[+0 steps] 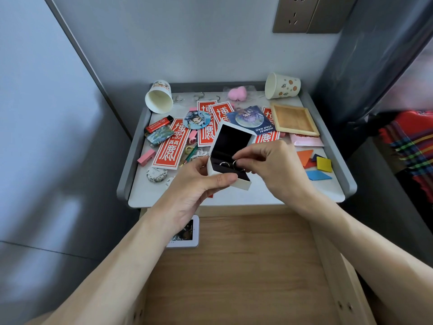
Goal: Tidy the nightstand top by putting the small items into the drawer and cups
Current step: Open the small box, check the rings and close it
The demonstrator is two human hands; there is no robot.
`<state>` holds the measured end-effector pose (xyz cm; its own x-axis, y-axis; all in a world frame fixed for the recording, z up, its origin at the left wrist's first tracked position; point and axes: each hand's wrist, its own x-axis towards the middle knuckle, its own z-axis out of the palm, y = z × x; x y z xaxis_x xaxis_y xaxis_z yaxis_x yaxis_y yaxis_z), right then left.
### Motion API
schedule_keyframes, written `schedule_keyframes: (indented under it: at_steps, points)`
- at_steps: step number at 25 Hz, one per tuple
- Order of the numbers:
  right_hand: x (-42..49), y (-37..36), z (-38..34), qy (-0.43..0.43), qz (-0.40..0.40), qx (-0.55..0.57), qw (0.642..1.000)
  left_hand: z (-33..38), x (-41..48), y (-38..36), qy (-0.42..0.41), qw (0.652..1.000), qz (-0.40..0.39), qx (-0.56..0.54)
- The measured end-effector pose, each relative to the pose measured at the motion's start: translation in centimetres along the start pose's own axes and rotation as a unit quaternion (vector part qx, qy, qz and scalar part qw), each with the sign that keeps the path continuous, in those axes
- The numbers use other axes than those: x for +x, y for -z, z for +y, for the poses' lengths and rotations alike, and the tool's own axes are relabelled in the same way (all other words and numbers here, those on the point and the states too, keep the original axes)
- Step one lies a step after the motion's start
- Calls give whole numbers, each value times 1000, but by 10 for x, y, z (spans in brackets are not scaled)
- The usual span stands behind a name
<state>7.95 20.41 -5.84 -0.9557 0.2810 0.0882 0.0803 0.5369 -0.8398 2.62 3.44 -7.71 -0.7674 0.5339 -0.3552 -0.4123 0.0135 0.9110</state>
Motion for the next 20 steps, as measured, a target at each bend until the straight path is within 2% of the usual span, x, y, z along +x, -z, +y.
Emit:
schedule_keyframes:
  at_steps: [6,10,13,15,16,17,19,20]
  points:
    - [-3,0,0,49,17,-36,998,1,-2,-1,1,1000,1,-7]
    - [-2,-1,3,25,-9,-20,999,1,-1,3,3,1000,9,0]
    - [1,5,1,34,70,34,996,7,-1,7,-1,1000,4,-9]
    - [8,14,5,4,122,65,990,13,-3,12,3,1000,-24,11]
    - [11,19,8,-38,94,102,990,15,-4,15,8,999,-46,25]
    - [14,21,10,-88,23,165,982,16,-5,19,14,997,-67,37]
    - [14,20,12,-169,-131,316,924,18,-6,25,18,994,-93,48]
    - [13,19,12,-185,-175,354,900,20,-7,28,16,994,-99,49]
